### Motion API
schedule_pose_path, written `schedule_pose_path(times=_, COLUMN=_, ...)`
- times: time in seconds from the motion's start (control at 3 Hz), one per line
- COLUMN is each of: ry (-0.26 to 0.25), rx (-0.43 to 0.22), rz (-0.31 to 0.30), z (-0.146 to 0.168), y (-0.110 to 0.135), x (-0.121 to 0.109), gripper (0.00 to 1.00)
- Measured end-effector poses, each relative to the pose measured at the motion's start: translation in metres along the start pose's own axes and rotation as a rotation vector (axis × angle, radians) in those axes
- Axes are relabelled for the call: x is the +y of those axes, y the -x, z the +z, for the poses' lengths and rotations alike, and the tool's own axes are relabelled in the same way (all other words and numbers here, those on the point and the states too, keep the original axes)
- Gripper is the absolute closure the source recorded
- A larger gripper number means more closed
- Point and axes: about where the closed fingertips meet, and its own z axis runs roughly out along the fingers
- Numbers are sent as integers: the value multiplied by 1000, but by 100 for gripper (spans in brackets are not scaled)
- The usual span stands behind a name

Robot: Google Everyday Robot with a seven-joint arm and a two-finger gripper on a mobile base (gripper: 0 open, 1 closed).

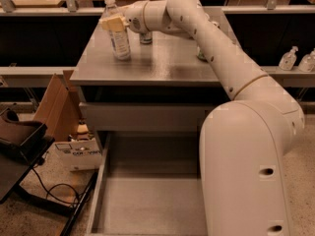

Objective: Place blue plastic bottle into middle drawer

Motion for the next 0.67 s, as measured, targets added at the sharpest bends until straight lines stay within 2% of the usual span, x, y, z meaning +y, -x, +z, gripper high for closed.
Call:
schedule_pose_path(times=0.33, ry=15, rx=10, rz=-42, z=-19, y=21, x=24, gripper=100)
schedule_pose_path(times=0.67, ry=-26, rx=-25, rz=-156, z=-77, y=78, x=69, gripper=100)
